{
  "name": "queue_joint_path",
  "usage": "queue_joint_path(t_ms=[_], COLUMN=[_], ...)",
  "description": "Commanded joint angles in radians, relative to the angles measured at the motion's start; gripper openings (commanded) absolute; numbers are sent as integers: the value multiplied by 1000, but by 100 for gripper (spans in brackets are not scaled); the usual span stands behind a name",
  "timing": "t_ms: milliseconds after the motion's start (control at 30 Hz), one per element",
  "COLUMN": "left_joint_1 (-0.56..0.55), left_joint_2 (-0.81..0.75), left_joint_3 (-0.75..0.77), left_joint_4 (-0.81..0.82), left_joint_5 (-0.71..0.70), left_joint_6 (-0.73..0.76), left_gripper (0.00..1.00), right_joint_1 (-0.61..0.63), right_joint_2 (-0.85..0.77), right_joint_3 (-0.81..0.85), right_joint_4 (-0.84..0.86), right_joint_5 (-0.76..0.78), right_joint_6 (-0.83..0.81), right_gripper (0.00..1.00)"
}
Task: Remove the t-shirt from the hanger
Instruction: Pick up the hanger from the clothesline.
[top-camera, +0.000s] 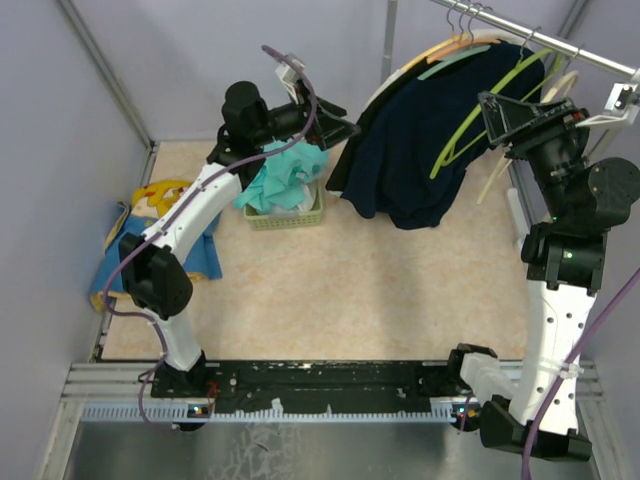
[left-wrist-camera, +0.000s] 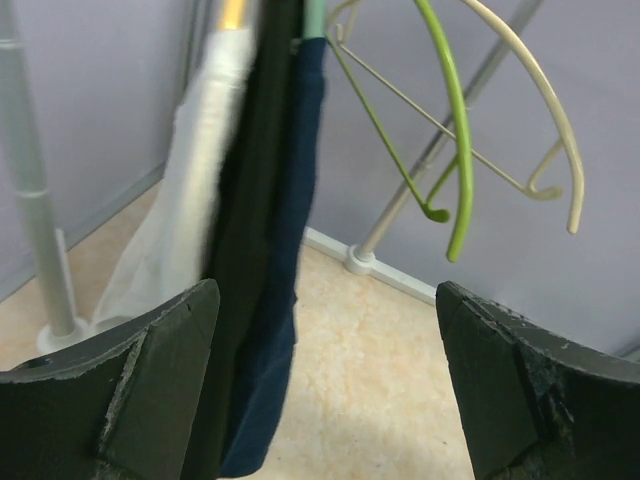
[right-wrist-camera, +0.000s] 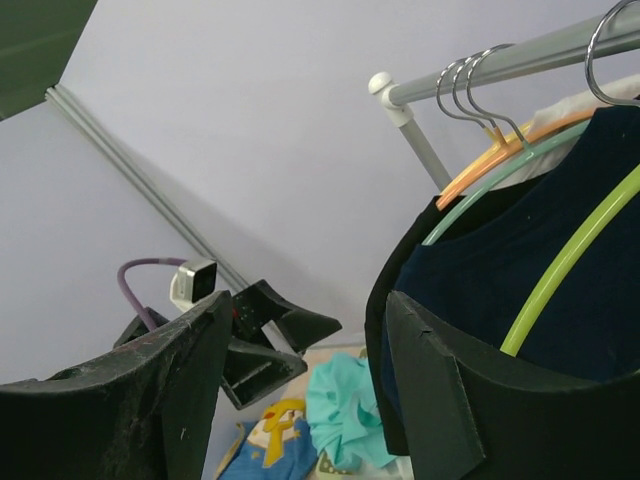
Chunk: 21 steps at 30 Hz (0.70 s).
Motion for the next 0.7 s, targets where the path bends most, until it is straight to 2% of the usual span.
queue_joint_path(t_ms=[0, 300, 667], left_joint_1=[-55, -95, -164], left_joint_2=[-9, -48, 25], left_joint_3=[6, -82, -21], left_joint_4=[15, 28, -46], left_joint_5=[-13, -147, -239], left_joint_6=[63, 89, 178], left_gripper=[94, 94, 93], right_joint_1=[-5, -6, -6], right_joint_2=[-13, 24, 21], right_joint_3=[17, 50, 47], right_joint_4=[3, -14, -14], right_joint_5=[6, -8, -13], right_joint_6=[-26, -24, -27], right_gripper=[63, 63, 63])
